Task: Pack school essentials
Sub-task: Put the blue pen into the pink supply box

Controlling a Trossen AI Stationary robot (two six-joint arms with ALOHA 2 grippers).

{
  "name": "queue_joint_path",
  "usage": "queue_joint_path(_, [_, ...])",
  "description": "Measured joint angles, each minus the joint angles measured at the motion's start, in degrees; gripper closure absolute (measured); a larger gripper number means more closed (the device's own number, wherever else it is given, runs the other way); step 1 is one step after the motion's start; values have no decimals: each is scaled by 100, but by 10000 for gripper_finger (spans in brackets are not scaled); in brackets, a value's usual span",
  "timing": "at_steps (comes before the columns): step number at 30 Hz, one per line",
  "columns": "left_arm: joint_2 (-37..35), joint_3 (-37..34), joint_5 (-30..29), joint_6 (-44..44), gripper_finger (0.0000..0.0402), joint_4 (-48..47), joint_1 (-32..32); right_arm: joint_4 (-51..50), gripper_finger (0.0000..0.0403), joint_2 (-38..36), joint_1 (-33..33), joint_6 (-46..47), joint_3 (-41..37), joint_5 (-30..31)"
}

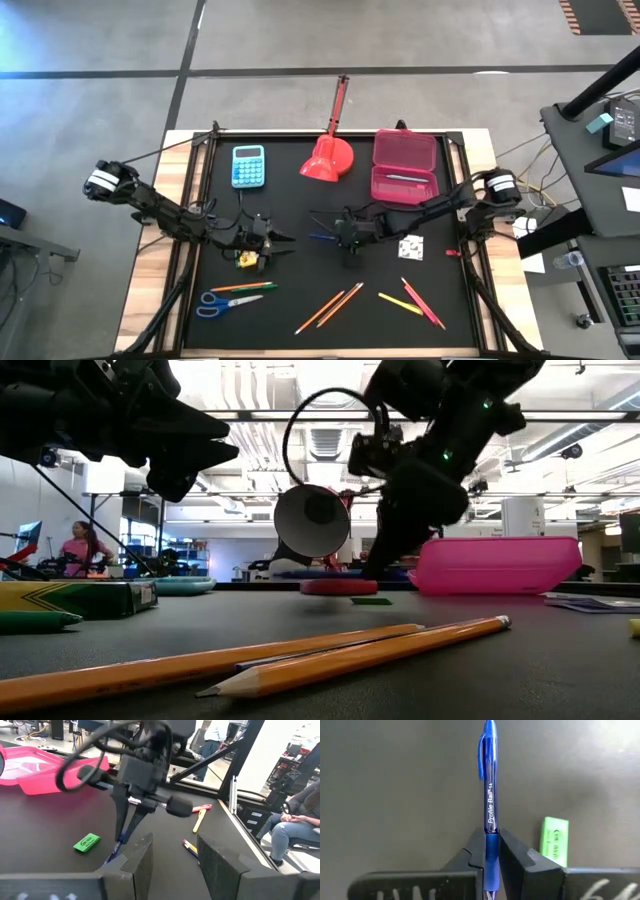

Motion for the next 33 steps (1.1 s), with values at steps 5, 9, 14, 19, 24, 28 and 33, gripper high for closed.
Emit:
queue_joint_path(5, [-11,0,0,4,268,-4,2,-240,384,-310,2,-31,0,22])
queue_joint_path(9, [-27,0,1,4,268,-4,0,-662,383,-695,-37,-70,2,97])
queue_joint_path(14, [-39,-2,0,4,268,-8,-1,-1642,381,-1405,-189,-34,4,164])
queue_joint_path(19, [-39,-2,0,7,268,-4,-1,-2577,380,-2167,-381,245,4,676])
queue_joint_path(24, [-39,-2,0,9,268,3,-1,-3184,380,-2792,-664,423,-13,994])
queue_joint_path(28, [-39,0,0,10,268,3,-5,-3560,379,-3086,-980,490,-36,1097])
queue_joint_path(33, [-35,0,0,13,268,3,-5,-4043,379,-3215,-1515,495,-108,1130])
